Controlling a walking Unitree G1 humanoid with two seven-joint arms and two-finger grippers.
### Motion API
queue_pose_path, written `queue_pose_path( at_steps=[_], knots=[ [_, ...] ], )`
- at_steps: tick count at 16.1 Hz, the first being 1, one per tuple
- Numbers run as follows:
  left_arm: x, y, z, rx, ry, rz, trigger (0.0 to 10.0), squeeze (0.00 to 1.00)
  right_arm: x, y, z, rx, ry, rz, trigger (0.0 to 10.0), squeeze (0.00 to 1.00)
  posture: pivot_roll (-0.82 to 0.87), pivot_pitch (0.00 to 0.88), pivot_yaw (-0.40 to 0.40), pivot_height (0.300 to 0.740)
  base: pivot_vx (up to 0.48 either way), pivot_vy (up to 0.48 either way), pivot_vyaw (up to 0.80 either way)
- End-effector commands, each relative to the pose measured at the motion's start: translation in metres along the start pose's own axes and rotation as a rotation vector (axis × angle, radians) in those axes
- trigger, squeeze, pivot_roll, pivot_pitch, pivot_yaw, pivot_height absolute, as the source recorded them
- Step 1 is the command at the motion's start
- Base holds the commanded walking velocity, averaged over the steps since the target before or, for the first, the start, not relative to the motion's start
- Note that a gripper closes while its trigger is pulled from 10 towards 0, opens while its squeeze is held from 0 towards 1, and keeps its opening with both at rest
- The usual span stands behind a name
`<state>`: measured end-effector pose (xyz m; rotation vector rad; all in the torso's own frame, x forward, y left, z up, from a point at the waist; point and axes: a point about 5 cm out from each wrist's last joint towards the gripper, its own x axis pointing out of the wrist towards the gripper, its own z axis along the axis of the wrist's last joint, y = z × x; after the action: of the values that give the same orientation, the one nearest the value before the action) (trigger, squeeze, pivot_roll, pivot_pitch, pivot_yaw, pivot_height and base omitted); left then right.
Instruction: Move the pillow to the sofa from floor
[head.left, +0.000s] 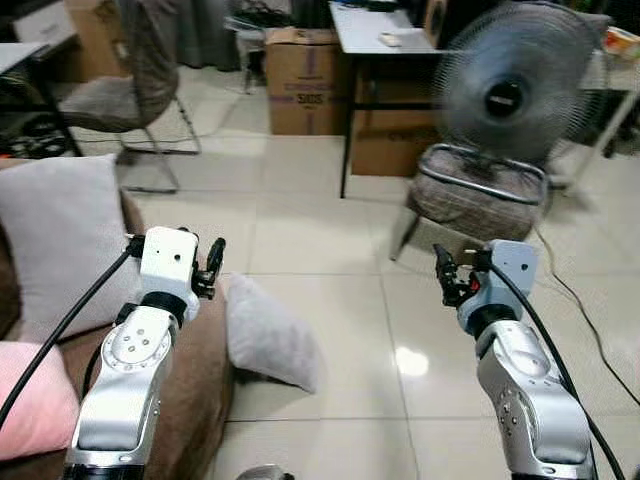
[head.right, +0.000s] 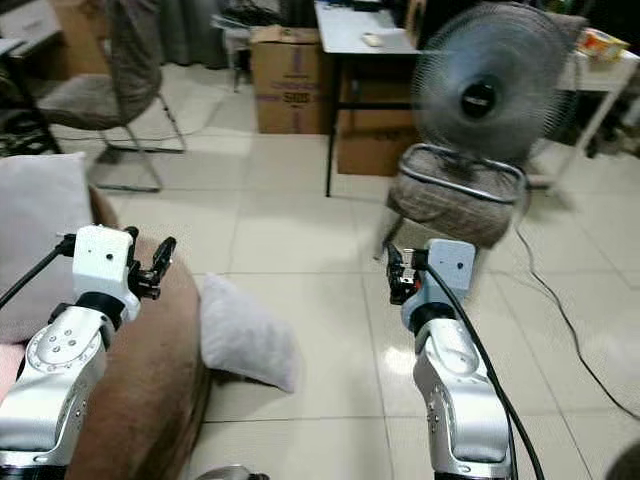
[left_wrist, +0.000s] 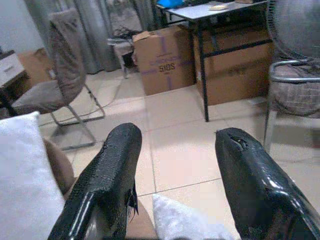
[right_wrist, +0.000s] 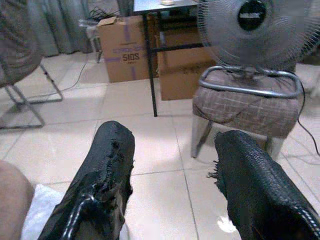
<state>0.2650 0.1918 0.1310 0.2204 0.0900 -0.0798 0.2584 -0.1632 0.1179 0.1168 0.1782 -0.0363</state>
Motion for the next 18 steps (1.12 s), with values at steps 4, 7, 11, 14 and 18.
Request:
queue_pose_path(
  at_steps=[4, 7, 11, 14, 18],
  knots=[
    [0.0023, 0.0013, 0.0021, -0.006, 0.006, 0.0, 10.0, 0.16, -0.0008, 0.0048, 0.0005, -0.061, 0.012, 0.051, 10.0, 0.0, 0.05, 0.0, 0.025, 0.74, 0.327, 0.0, 0.51],
    [0.0021, 0.0012, 0.0016, -0.006, 0.01, 0.0, 10.0, 0.16, -0.0005, 0.0013, 0.0022, 0.001, 0.002, 0.035, 10.0, 0.0, 0.05, 0.0, 0.025, 0.74, 0.352, 0.0, 0.27],
    [0.0025, -0.0005, 0.0015, -0.011, 0.012, -0.012, 10.0, 0.16, -0.0004, 0.0001, 0.0022, -0.019, 0.004, 0.032, 10.0, 0.0, 0.05, 0.0, 0.023, 0.74, 0.351, 0.0, 0.0],
    [0.0032, -0.0029, 0.002, -0.011, 0.01, -0.03, 10.0, 0.16, -0.0004, -0.0021, 0.0044, 0.005, -0.01, 0.029, 10.0, 0.0, 0.05, 0.0, 0.023, 0.74, 0.351, 0.0, -0.2],
    [0.0037, -0.0062, 0.002, -0.013, 0.01, -0.047, 10.0, 0.16, -0.0006, -0.0032, 0.0046, 0.0, -0.011, 0.023, 10.0, 0.0, 0.04, 0.0, 0.026, 0.74, 0.343, 0.0, -0.8]
  ],
)
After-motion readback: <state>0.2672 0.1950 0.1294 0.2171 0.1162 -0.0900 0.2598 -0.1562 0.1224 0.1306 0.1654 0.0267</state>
